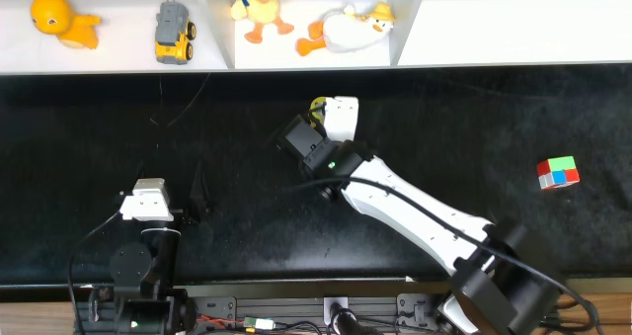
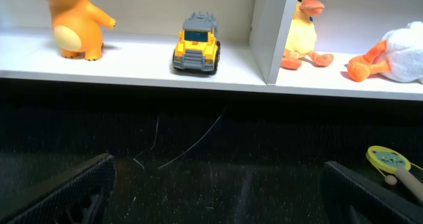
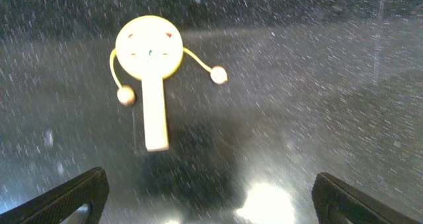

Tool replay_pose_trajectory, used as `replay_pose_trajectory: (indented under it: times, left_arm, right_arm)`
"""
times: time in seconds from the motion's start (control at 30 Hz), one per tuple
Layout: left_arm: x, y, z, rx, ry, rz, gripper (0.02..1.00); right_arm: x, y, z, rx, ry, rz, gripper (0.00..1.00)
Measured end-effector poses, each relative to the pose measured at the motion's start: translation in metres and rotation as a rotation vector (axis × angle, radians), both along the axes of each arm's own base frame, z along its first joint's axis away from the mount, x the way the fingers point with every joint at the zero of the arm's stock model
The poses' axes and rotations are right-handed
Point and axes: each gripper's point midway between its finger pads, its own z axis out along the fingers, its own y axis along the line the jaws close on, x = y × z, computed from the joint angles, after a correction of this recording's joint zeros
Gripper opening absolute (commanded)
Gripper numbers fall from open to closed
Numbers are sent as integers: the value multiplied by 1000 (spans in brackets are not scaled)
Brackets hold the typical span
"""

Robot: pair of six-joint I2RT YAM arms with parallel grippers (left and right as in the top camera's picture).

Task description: Store Toys

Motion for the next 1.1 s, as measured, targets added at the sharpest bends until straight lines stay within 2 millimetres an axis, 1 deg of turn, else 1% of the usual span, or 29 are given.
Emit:
replay_pose_trajectory:
  times: [0.1,0.17,0.27,0.4,0.63,0.8,1.0,1.1]
  left_arm:
    - [0,0,0,0,0,0,998]
    - [0,0,0,0,0,0,998]
    - [0,0,0,0,0,0,998]
    - [0,0,0,0,0,0,998]
    - [0,0,0,0,0,0,998]
    - [0,0,0,0,0,0,998]
    - [0,0,0,0,0,0,998]
    - [0,0,0,0,0,0,998]
  right_arm:
    - [10,10,-2,40,-25,0,996]
    - [13,14,-5,49,-25,0,996]
    - [15,15,-14,50,4,3,993]
    - [20,18,-26,39,69,48,993]
    - [39,28,-28,35,106,99,996]
    - [38,28,-41,39,159,129,993]
    - [39,27,-49,26,181,160,996]
    - [39,25,-59,22,208,165,985]
